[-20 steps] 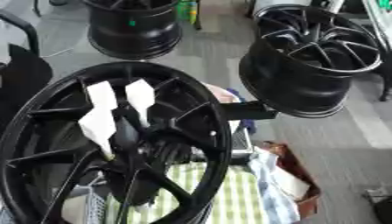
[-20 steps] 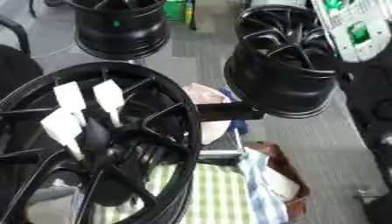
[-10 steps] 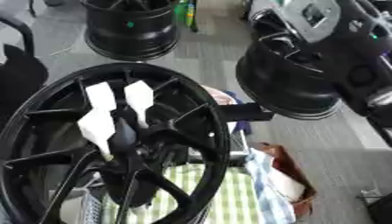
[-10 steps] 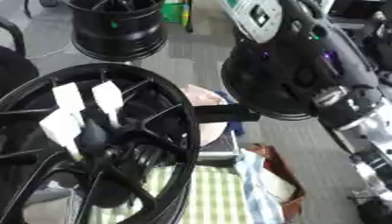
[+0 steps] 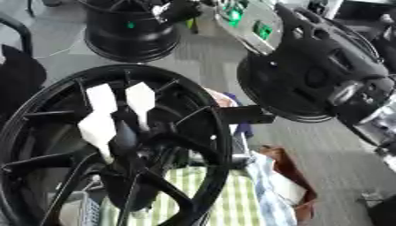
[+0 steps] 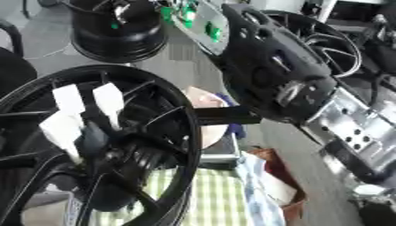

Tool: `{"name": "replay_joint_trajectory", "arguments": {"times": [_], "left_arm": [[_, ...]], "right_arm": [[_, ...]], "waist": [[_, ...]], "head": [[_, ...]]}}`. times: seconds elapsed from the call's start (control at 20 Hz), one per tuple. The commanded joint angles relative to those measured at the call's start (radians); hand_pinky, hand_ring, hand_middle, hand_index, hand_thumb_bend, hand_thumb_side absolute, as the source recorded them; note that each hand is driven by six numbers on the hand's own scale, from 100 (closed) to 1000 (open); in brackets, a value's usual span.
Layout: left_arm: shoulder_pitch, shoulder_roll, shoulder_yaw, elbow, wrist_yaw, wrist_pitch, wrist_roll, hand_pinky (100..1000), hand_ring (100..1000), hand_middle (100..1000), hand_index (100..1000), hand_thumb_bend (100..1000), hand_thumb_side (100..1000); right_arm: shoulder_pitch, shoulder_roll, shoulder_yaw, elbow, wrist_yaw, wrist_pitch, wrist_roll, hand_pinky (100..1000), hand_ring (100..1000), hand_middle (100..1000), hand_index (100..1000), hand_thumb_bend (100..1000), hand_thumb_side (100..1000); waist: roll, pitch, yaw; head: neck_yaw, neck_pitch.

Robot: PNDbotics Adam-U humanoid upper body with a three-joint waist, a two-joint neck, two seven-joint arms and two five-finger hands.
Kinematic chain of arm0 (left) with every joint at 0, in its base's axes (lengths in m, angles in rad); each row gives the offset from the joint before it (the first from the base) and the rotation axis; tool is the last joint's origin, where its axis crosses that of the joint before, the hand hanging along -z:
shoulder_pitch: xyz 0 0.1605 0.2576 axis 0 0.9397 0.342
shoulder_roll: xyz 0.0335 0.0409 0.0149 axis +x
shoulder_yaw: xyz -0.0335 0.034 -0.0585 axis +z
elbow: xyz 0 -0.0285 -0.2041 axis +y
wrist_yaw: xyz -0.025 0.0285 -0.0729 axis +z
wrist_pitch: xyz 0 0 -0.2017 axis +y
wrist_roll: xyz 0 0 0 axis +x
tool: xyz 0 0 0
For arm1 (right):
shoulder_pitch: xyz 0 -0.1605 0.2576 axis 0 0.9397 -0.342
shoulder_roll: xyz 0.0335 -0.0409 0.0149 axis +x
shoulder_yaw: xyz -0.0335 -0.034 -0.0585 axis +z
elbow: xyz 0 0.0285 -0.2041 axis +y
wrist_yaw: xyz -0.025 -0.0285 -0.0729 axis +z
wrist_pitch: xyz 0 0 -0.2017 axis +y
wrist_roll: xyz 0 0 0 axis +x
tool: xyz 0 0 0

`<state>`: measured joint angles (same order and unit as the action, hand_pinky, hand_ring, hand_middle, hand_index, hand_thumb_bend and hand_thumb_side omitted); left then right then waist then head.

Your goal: Pull the pin out of the wheel hub.

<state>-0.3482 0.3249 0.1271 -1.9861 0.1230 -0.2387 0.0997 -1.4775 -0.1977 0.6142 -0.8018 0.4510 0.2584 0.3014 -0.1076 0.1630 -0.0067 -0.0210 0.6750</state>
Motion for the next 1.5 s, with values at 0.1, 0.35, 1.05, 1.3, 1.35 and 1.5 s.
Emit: {"name": "replay_joint_trajectory", "arguments": {"times": [0.1, 0.35, 1.05, 1.3, 1.35, 1.5], "left_arm": [[-0.017, 0.024, 0.001, -0.014, -0.003, 0.002, -0.003, 849, 938, 827, 860, 248, 520], [-0.017, 0.023, 0.001, -0.014, -0.001, 0.003, -0.003, 849, 939, 828, 860, 247, 521], [-0.019, 0.021, -0.007, -0.014, 0.001, 0.011, -0.012, 848, 940, 828, 859, 247, 524], [-0.019, 0.021, -0.008, -0.014, 0.001, 0.013, -0.015, 848, 941, 829, 859, 246, 525], [-0.019, 0.021, -0.009, -0.014, 0.001, 0.013, -0.016, 848, 941, 829, 859, 246, 525], [-0.019, 0.021, -0.009, -0.014, 0.000, 0.014, -0.017, 848, 941, 829, 859, 247, 526]], "right_arm": [[-0.049, 0.010, -0.030, 0.076, 0.009, -0.066, 0.066, 859, 872, 806, 858, 100, 611], [-0.051, 0.015, -0.063, 0.118, 0.029, -0.154, 0.154, 858, 872, 806, 859, 100, 611], [-0.038, -0.068, -0.013, -0.076, -0.034, -0.368, 0.383, 852, 864, 807, 865, 143, 561], [-0.038, -0.099, 0.001, -0.175, -0.076, -0.320, 0.460, 848, 862, 806, 875, 200, 549], [-0.038, -0.104, 0.005, -0.193, -0.086, -0.304, 0.476, 847, 861, 805, 876, 205, 549], [-0.038, -0.116, 0.020, -0.241, -0.122, -0.258, 0.521, 847, 864, 808, 885, 229, 539]], "waist": [[0.003, -0.013, -0.001], [0.003, -0.013, 0.001], [-0.001, -0.013, 0.005], [-0.003, -0.013, 0.007], [-0.004, -0.012, 0.007], [-0.005, -0.013, 0.007]], "head": [[-0.006, -0.016], [-0.010, -0.019], [-0.003, -0.039], [0.010, -0.041], [0.012, -0.041], [0.015, -0.038]]}}
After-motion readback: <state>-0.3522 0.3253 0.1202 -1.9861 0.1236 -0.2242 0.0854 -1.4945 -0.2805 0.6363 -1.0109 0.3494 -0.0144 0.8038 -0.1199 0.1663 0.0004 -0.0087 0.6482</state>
